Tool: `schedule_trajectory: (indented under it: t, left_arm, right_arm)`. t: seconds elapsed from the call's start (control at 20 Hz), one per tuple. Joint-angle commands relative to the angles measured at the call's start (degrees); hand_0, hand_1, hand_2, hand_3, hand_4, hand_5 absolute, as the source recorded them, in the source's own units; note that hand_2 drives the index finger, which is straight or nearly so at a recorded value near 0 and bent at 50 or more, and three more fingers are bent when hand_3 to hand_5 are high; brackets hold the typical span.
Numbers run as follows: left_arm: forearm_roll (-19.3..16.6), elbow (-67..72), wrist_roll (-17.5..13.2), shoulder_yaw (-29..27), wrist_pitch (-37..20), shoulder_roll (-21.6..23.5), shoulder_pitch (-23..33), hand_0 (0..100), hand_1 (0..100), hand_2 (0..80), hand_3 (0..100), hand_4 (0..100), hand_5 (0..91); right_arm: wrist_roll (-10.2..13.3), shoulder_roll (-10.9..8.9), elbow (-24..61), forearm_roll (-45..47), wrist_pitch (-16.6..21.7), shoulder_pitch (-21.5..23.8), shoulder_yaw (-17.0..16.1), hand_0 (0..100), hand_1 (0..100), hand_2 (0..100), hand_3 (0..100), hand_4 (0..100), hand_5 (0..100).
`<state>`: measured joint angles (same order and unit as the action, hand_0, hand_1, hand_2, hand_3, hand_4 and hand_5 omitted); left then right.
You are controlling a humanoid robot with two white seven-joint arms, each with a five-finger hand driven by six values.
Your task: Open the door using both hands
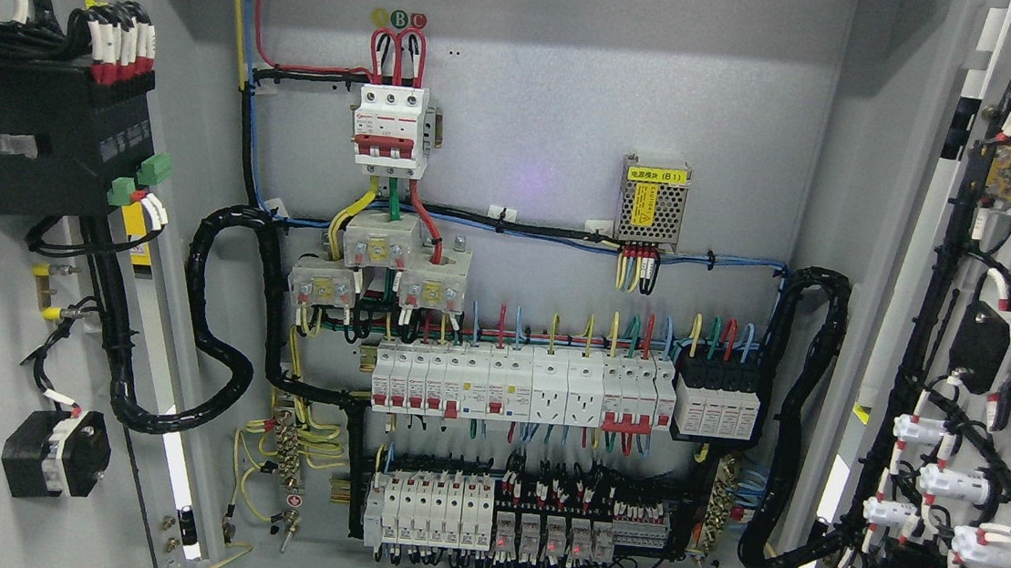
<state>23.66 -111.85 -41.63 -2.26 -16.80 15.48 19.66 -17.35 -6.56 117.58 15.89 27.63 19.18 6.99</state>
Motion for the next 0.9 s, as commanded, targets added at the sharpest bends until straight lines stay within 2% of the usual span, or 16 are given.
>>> schedule_trajectory:
  t: [0.0,0.2,0.5,0.75,0.85]
  left_arm:
    - [1.3,-5.57,-0.03,-9.51,-0.42,-1.94,-1.03,12,56,0.0,0,0,0.0]
    - [2.0,-5.57,-0.12,-12.32,-0.6,-3.26,-0.15,12,56,0.0,0,0,0.0]
    - [4.55,-5.57,-0.2,-14.0,-0.6,-3.35,3.71,12,56,0.0,0,0,0.0]
    - [4.55,-5.49,-0.38,-14.0,-0.6,-3.97,4.59,12,56,0.0,0,0,0.0]
    - [4.55,-5.57,-0.47,-14.0,-0.6,-4.06,5.47,12,56,0.0,0,0,0.0]
  right_arm:
    - [-0.05,-0.82,1.86,-1.65,1.28,0.78,-2.86,0,50,4,0,0,0]
    - [0.04,-1.08,1.86,-1.56,4.71,0.51,-3.39,0,50,4,0,0,0]
    - [0.21,-1.26,1.6,-0.86,4.89,0.78,-8.48,0,50,4,0,0,0]
    - [0.13,-1.09,0.81,-0.68,4.8,0.69,-9.63,0,50,4,0,0,0]
    - [0.13,-0.82,0.81,-0.68,4.71,0.6,-11.03,0,50,4,0,0,0]
